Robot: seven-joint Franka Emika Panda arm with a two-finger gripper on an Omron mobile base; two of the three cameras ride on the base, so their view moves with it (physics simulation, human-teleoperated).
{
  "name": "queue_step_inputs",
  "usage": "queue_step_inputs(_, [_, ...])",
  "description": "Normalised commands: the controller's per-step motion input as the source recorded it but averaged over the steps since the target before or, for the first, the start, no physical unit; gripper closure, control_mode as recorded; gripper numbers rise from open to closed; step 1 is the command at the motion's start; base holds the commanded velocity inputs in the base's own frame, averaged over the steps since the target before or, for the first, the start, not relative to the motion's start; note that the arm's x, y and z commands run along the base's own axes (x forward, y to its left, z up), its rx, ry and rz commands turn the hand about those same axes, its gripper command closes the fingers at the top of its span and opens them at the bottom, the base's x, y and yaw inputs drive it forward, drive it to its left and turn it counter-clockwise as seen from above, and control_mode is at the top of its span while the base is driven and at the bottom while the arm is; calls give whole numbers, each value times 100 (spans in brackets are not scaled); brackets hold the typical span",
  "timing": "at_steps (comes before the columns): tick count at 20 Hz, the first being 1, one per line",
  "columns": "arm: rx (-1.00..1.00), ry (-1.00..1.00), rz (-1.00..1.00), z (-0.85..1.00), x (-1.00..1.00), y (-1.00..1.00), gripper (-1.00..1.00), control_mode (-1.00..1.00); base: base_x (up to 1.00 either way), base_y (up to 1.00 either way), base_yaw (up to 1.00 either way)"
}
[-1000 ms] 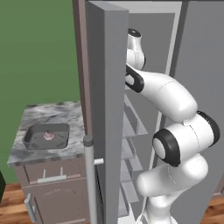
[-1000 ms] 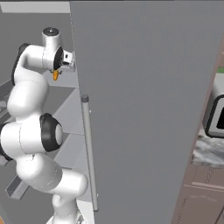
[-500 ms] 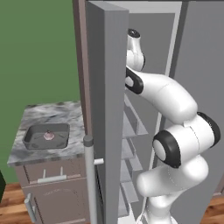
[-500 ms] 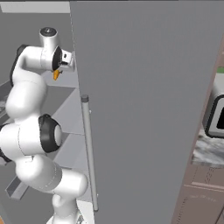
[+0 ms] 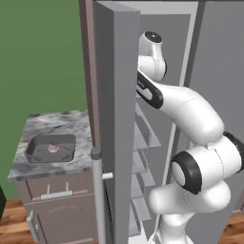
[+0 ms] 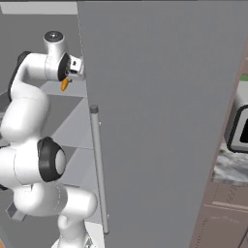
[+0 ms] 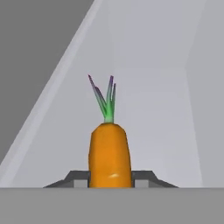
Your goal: Take the garlic and carrot out of the freezer and place them in the tupperware container on the counter. Then put the tupperware containing the vegetables back in the freezer.
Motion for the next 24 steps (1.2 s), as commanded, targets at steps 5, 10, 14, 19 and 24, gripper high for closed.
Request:
queue_step_inputs(5, [0, -7, 0, 15, -76, -19, 100, -100, 0, 0, 0])
queue_step_inputs(10, [0, -9, 0, 17, -99, -14, 100, -100, 0, 0, 0])
queue_step_inputs(14, [0, -8, 0, 38, -100, -28, 100, -100, 0, 0, 0])
queue_step_inputs(19, [0, -2, 0, 43, -100, -32, 100, -100, 0, 0, 0])
queue_step_inputs(24, [0, 1, 0, 34, -100, -23, 100, -100, 0, 0, 0])
